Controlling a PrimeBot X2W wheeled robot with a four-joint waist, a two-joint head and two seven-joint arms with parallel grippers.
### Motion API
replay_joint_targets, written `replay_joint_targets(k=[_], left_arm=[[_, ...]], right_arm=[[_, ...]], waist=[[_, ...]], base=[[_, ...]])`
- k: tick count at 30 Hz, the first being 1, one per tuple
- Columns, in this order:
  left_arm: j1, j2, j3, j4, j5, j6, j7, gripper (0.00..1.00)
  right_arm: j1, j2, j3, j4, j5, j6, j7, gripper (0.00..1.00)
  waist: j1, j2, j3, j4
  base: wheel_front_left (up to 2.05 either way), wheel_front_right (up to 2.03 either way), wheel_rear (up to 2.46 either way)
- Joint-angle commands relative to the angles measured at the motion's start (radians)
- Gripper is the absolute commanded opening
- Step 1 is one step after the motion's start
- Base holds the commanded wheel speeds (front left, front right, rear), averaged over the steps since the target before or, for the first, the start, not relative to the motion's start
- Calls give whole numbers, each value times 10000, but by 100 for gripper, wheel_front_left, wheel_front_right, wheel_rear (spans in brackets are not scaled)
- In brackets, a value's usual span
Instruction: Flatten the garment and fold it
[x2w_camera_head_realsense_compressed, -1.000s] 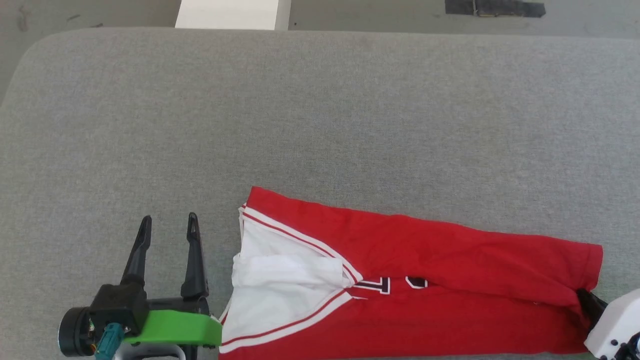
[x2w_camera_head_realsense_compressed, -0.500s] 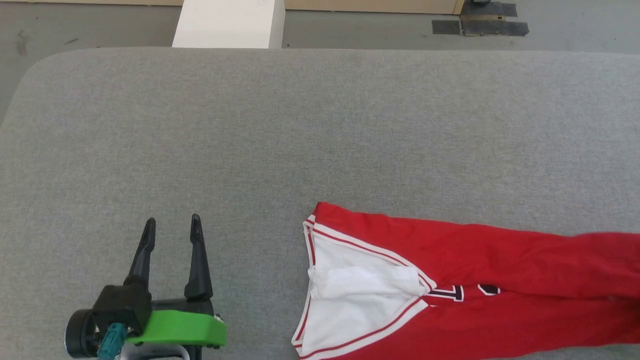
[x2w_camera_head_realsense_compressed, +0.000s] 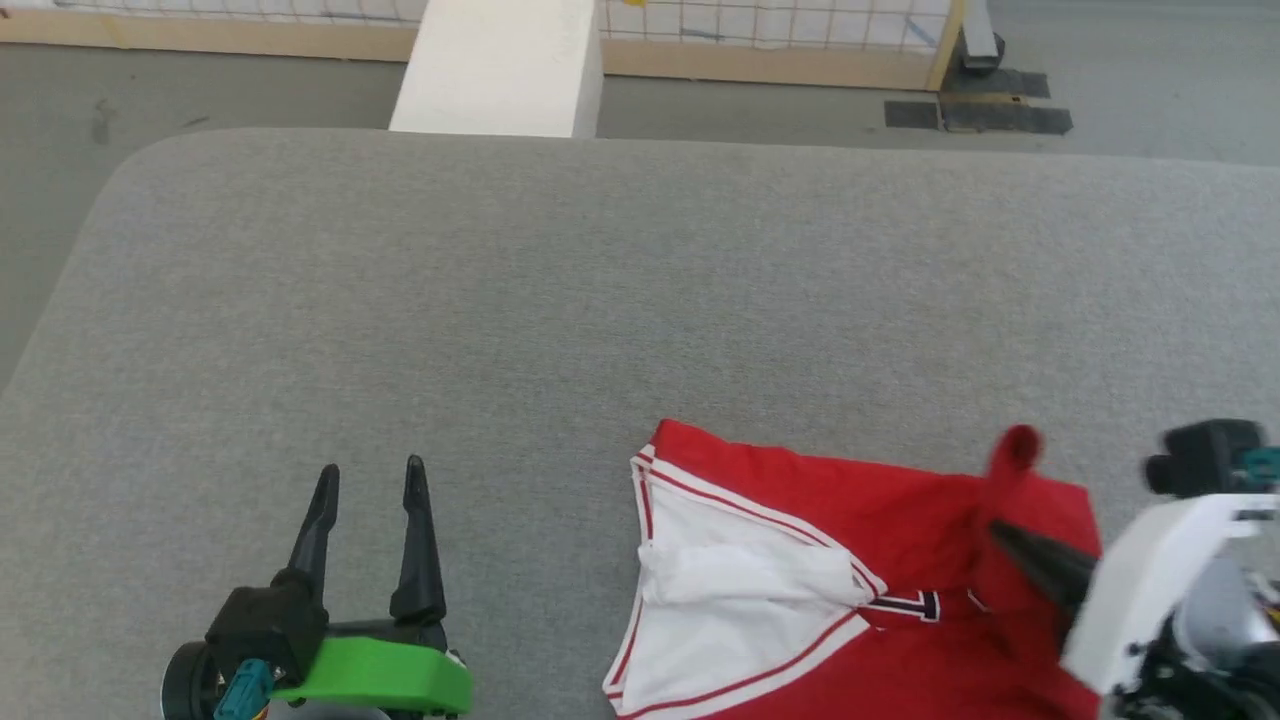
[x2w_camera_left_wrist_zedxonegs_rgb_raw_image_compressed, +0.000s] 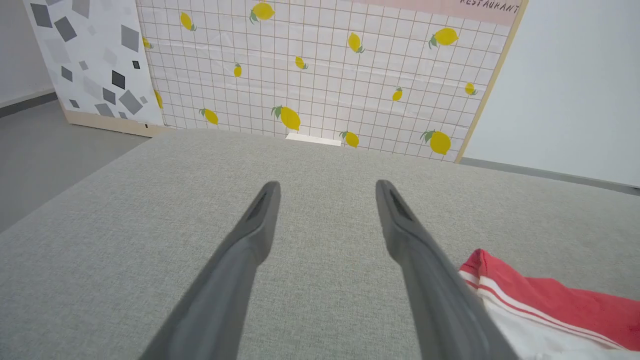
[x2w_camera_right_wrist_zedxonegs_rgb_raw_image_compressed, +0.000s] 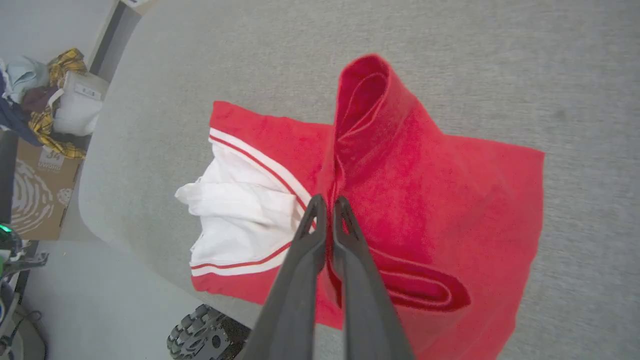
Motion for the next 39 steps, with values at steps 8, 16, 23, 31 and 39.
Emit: replay_joint_targets(k=[8,16,23,31,39], left_arm=[[212,-84,89,99,98,-222,-39,100],[117,-303,67,301,148,-351,-39,100],[-107,-526,-19,631,160,-534,-40,100],[-54,-530,27,809,98,-619,-40,100],[167,-422,125,605,99,-521,-38,100]], right_arm=[[-298,33,2335,441,736,-15,-374,0],[-1798,34,4421,2894,262,-15,-2329,0],[-3189,35,5719,6299,116,-15,-4188,95],[-3810,35,6374,6823,772,-15,-4496,100],[-2416,35,3512,4287,-547,-15,-4209,100]], waist=[[0,0,-63,479],[0,0,116,631],[0,0,91,693],[0,0,-34,492],[0,0,-161,11]], base=[[0,0,0],[0,0,0],[0,0,0],[0,0,0],[0,0,0]])
